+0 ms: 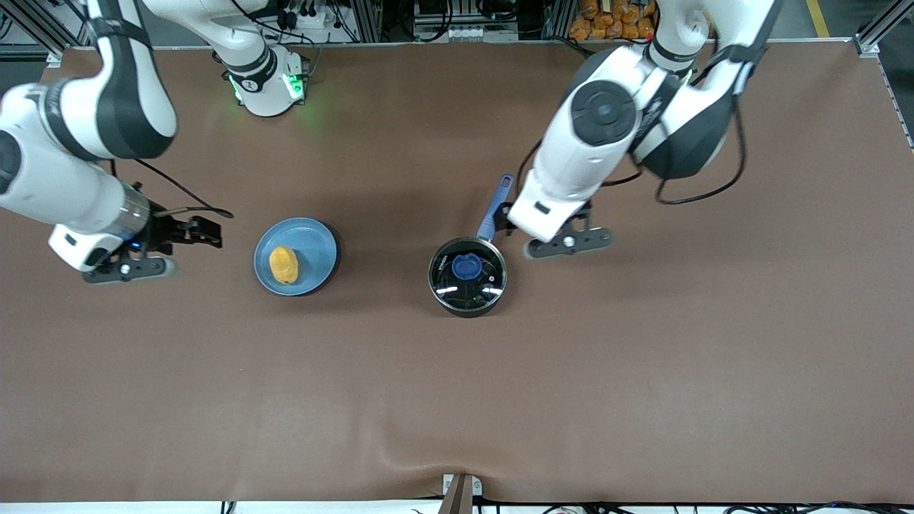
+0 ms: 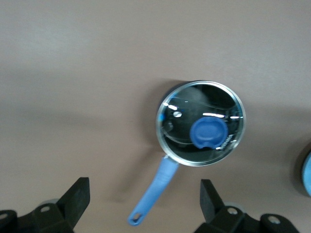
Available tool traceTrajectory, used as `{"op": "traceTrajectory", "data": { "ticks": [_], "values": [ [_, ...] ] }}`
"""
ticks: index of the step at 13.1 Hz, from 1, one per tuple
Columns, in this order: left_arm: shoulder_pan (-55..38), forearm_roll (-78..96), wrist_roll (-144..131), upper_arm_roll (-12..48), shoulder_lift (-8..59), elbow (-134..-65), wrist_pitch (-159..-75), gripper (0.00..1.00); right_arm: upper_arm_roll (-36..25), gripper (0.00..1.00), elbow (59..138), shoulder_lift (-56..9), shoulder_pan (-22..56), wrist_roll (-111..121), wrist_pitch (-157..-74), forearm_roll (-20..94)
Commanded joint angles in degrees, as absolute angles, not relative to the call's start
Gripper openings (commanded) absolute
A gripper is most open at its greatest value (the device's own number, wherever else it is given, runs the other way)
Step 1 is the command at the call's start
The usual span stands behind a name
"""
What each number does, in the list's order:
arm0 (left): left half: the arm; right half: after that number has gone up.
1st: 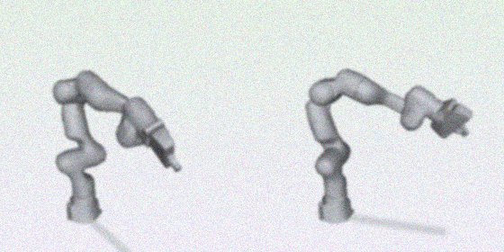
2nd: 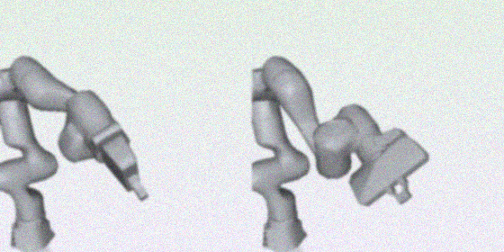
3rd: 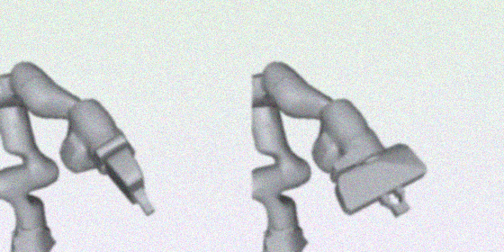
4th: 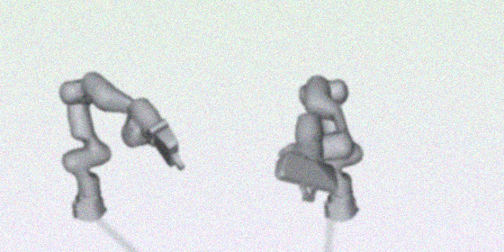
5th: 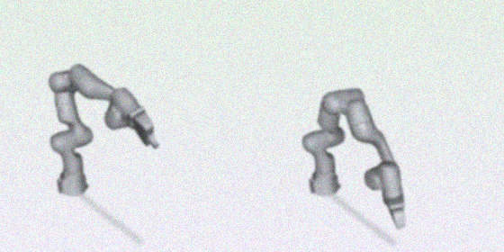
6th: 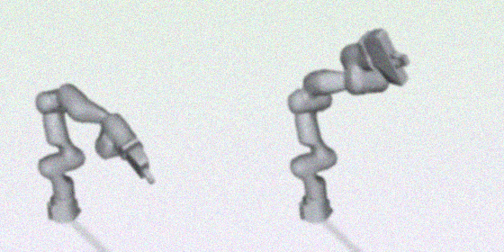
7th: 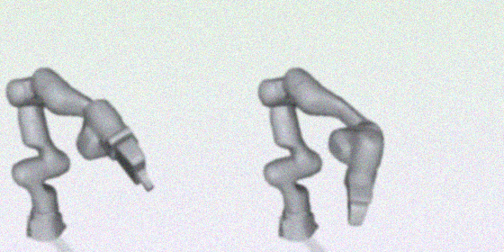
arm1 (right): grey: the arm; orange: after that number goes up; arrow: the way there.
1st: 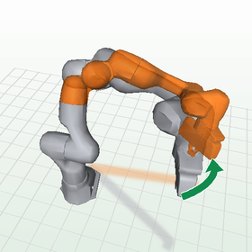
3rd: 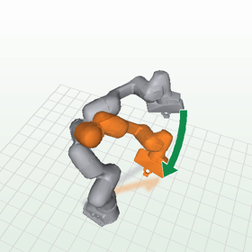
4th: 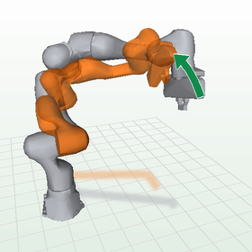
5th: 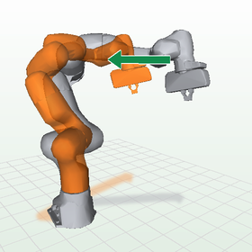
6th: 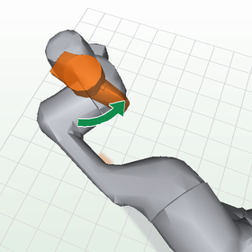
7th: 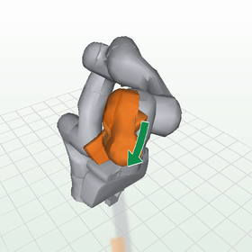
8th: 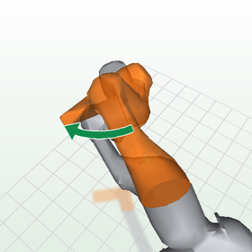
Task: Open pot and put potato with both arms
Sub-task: 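Reach the left gripper to the lid knob while the right gripper reaches the potato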
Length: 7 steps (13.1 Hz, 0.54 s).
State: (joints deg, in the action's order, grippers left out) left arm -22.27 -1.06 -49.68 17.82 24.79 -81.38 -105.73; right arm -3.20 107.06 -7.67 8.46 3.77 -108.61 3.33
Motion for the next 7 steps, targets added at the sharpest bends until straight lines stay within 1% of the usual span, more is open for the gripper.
{"op": "traceTrajectory", "data": {
  "ticks": [1, 3, 4, 6, 7],
  "values": [
    [-25.6, -2.9, -55.3, 17.1, 30.7, -75.6, -108.7, 1.0, -3.4, 1.0, 110.5, -9.4, 10.5, 3.7, -114.7, 4.0],
    [-28.1, -3.0, -55.8, 15.3, 32.9, -75.5, -112.9, 1.0, -3.4, 1.0, 117.7, -9.5, 12.0, 4.0, -126.2, 4.0],
    [-30.3, -3.2, -55.7, 13.3, 33.9, -75.4, -114.6, 1.0, -3.4, 1.0, 120.1, -9.8, 12.8, 4.0, -130.5, 4.0],
    [-34.3, -3.3, -55.6, 9.5, 35.9, -75.4, -117.0, 1.0, -3.4, 1.0, 122.3, -10.8, 13.6, 4.0, -135.5, 4.0],
    [-36.2, -3.3, -55.6, 7.6, 37.0, -74.9, -117.5, 1.0, -3.4, 1.0, 124.1, -11.4, 14.1, 4.0, -139.4, 4.0]
  ]
}}
